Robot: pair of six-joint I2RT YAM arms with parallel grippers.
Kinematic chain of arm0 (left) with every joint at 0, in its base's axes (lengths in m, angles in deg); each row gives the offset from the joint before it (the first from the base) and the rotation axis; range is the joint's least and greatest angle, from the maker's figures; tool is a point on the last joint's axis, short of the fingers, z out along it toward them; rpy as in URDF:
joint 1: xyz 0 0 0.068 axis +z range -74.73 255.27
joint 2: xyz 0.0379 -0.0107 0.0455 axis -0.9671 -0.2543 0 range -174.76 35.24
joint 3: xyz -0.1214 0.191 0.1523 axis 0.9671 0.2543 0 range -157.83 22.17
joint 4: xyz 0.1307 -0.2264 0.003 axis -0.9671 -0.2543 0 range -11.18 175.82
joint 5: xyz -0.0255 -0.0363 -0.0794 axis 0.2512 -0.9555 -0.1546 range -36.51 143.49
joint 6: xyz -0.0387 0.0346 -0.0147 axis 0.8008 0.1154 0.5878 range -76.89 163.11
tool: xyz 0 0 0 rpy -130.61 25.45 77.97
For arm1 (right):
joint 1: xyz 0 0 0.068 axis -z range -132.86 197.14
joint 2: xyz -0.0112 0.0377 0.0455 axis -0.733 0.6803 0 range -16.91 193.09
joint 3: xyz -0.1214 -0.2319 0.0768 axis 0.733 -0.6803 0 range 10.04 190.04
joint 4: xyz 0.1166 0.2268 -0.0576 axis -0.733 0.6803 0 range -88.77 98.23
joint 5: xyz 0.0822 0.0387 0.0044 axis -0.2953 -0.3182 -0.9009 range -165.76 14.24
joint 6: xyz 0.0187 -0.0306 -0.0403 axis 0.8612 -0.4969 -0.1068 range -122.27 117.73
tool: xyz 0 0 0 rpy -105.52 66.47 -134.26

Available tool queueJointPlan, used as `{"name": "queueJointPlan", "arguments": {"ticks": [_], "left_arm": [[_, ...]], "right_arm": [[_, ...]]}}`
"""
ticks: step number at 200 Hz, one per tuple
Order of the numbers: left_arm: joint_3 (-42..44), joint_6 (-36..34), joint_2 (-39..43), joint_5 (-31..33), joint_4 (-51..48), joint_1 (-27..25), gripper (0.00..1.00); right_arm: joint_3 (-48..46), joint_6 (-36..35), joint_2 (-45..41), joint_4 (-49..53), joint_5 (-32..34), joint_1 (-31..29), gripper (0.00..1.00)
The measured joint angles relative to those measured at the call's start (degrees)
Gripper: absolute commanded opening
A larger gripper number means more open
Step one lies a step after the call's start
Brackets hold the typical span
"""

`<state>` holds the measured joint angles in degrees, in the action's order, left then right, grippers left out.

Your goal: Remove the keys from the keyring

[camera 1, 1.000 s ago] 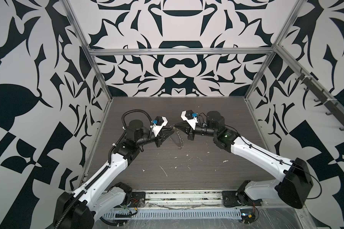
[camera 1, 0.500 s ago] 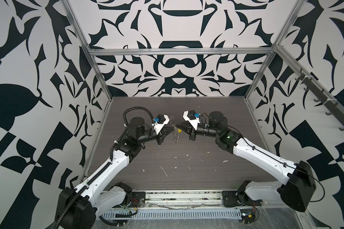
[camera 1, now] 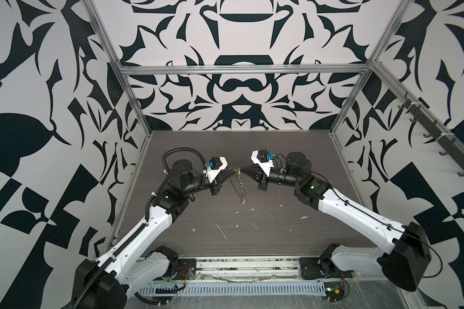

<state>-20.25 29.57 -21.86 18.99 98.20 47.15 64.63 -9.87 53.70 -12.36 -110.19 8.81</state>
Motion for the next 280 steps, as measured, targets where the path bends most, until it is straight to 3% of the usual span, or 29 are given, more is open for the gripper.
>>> {"name": "queueJointPlan", "arguments": {"ticks": [68,171,280], "left_arm": [[2.6,0.2,0.7,-1.9,4.8,-0.1,0.0],[-7.6,2.7,-4.5,-2.6,-11.1,-0.8,0.0],[-10.2,7.5,-6.0,-0.2,-16.6,-0.8,0.0]], "right_arm": [[-1.3,-0.1,-1.4,0.0,-1.4,0.0,0.0],[-4.1,-6.6,-3.4,-1.9,0.1,-0.2,0.0],[-1.8,-10.7,-1.6,0.5,2.6,-2.0,0.0]]}}
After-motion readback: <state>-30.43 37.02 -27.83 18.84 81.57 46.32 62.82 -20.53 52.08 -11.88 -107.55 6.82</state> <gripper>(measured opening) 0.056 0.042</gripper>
